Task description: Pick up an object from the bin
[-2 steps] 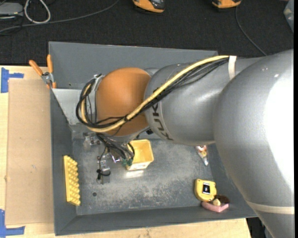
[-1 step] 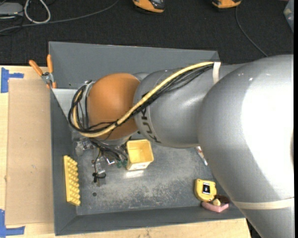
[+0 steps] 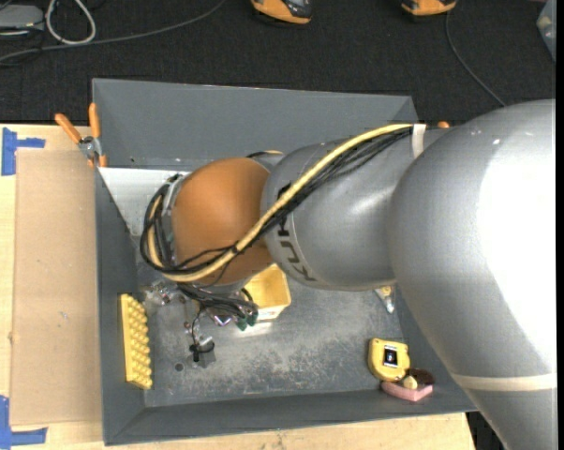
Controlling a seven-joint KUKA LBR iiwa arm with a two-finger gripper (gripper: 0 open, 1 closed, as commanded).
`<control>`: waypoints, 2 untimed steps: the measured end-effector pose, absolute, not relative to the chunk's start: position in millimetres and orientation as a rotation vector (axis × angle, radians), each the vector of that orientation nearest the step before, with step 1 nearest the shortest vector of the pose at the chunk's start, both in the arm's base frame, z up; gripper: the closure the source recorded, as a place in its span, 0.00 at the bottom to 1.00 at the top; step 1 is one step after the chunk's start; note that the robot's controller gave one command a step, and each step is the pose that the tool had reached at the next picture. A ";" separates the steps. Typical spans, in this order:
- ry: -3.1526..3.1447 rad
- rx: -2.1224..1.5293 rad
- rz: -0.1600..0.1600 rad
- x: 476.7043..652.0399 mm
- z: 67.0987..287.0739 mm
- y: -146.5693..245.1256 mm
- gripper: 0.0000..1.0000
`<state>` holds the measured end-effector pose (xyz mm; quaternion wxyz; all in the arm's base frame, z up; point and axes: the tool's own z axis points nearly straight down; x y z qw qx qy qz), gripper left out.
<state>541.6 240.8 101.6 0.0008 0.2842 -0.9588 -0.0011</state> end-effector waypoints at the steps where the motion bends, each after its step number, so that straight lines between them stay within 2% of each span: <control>1: -2.937 1.106 -0.007 517.3 81.1 199.1 0.00; 2: -2.913 1.164 -0.008 492.3 74.1 194.4 0.00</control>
Offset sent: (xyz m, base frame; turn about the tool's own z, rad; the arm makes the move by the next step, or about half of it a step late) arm -0.0702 -0.0382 -0.0316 -0.3728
